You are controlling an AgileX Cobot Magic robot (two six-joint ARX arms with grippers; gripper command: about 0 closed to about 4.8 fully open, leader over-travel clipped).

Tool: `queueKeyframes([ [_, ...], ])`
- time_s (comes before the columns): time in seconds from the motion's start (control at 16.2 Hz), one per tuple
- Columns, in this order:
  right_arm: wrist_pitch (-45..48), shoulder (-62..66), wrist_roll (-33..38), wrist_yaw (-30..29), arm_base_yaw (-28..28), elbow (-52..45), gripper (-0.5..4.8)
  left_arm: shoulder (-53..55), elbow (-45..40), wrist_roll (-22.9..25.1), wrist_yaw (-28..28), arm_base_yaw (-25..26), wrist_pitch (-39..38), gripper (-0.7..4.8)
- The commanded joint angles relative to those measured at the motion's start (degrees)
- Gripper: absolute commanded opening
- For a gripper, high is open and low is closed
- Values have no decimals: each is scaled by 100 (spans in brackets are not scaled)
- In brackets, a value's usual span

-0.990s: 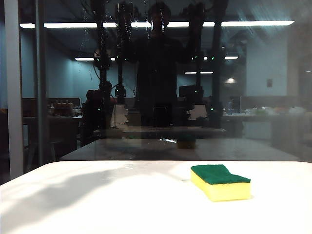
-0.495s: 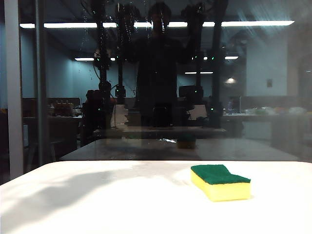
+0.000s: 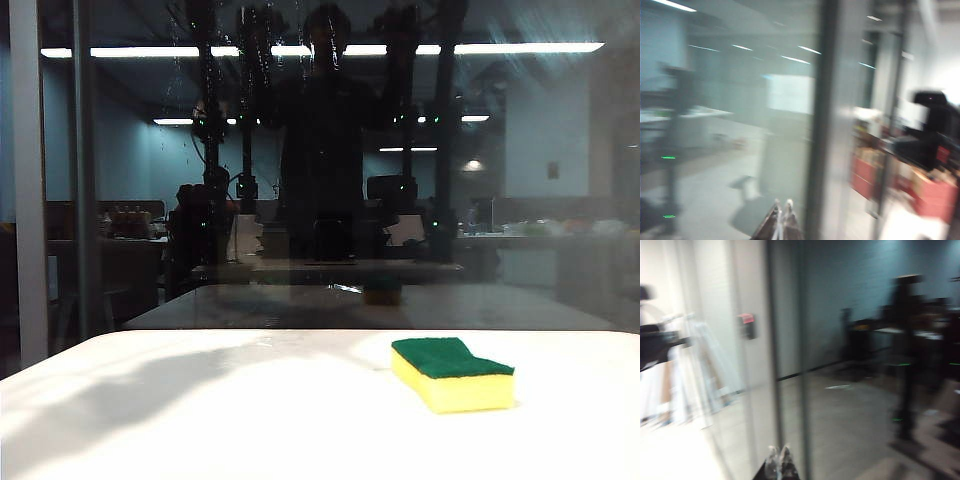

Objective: Reach upward to find where there is water on the glass, pick up the sponge from the table, dry the water, and finally place the sponge back on the table.

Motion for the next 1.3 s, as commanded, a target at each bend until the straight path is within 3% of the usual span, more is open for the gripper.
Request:
queueKeyframes([
  [0.06, 48, -26, 28, 846, -4, 11, -6, -28, 24, 511, -887, 2, -216, -6],
  [0.43, -197, -26, -168, 2592, -4, 11, -6, -28, 24, 1720, -3407, 2, -922, -6],
  [0.74, -402, -28, -516, 4343, -4, 13, -5, -31, 24, 2702, -5031, -2, -929, -6],
  [0.87, -457, -28, -848, 4736, -4, 11, -6, -31, 24, 2881, -5595, 0, -953, -6],
  [1.05, -444, -28, -863, 4732, -4, 11, -6, -31, 24, 2979, -5552, -2, -964, -6],
  [1.3, -393, -48, -863, 4730, -4, 13, -5, -33, 24, 2924, -4710, -4, -1163, -5],
])
